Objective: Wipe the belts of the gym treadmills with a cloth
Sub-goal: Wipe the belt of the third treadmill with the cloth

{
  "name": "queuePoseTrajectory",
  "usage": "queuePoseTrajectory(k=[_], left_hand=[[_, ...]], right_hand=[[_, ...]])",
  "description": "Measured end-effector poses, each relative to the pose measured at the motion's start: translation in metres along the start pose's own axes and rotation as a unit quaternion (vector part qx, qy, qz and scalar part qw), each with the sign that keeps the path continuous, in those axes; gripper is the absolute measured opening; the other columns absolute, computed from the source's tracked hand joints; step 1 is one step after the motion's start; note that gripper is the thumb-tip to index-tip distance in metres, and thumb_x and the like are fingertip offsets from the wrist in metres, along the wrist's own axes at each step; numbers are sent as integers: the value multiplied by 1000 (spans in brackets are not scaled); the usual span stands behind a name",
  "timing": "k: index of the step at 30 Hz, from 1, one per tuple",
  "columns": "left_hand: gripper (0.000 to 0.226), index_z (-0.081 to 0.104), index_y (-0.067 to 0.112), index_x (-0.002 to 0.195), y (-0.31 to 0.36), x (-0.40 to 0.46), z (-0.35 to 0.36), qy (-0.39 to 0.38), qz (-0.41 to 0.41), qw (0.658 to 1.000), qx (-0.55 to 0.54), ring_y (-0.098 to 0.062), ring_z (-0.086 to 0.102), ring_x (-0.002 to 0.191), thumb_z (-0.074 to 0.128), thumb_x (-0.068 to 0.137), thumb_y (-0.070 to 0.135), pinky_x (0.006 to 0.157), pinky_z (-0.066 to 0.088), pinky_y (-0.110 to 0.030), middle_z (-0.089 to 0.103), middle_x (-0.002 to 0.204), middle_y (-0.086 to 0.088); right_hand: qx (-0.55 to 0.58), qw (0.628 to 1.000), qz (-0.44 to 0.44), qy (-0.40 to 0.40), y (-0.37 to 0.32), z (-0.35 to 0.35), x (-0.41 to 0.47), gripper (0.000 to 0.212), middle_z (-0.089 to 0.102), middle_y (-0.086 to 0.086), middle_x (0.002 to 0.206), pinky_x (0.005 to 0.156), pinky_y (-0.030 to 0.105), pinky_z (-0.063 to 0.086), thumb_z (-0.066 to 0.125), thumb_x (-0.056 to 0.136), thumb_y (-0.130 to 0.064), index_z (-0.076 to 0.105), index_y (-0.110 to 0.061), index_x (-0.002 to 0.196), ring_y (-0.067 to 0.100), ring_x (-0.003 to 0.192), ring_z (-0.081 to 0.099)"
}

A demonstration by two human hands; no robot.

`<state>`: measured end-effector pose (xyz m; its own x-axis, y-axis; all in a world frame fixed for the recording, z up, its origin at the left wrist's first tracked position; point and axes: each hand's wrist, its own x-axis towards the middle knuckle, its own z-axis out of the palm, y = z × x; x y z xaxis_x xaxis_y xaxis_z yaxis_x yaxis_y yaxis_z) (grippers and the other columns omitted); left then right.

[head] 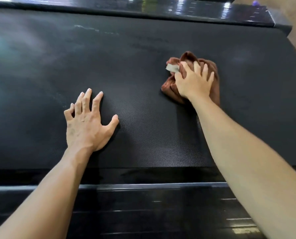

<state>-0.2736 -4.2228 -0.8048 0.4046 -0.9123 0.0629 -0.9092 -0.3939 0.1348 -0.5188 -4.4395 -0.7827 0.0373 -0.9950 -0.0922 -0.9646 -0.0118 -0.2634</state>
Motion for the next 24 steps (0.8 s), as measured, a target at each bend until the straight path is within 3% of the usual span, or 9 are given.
queuePoseTrajectory(k=[6, 11, 14, 18, 24], left_hand=[[90, 25, 30, 158, -1, 1, 0, 1, 3, 1000, -2, -19, 6, 157, 21, 82, 78, 121, 14, -48, 13, 169, -1], [91, 24, 30, 158, -2, 1, -1, 2, 6, 1000, 0, -19, 6, 157, 20, 81, 78, 121, 14, -48, 13, 169, -1], [92, 23, 30, 159, -3, 1, 0, 1, 3, 1000, 0, -18, 4, 157, 19, 81, 78, 122, 13, -48, 12, 169, -1], [92, 23, 29, 159, -2, 1, 1, 4, 3, 1000, 0, -19, 5, 157, 20, 81, 78, 121, 14, -49, 13, 169, -2], [92, 26, 28, 158, -1, 2, 1, 5, 5, 1000, -2, -20, 8, 156, 22, 81, 78, 120, 15, -50, 15, 169, -2]], right_hand=[[-31, 988, -143, -45, -58, 19, 0, 61, 15, -1, 174, 127, 56, -5, 31, 101, -63, 29, -45, 160, 30, 160, 0], [-33, 973, -229, -26, -6, 18, -110, 74, 18, -3, 173, 128, 53, 1, 21, 89, -67, 33, -46, 158, 28, 160, 7], [-45, 984, -174, -22, 25, 13, -118, 72, 17, -5, 173, 129, 51, 1, 19, 89, -65, 32, -49, 158, 25, 160, 6], [-25, 997, -66, -15, 4, 11, -47, 62, 11, -1, 174, 127, 55, -5, 26, 101, -65, 27, -48, 160, 29, 160, -2], [-27, 991, -105, -76, -49, 10, 3, 85, 1, 4, 175, 124, 60, -13, 16, 90, -88, 19, -45, 163, 33, 159, -12]])
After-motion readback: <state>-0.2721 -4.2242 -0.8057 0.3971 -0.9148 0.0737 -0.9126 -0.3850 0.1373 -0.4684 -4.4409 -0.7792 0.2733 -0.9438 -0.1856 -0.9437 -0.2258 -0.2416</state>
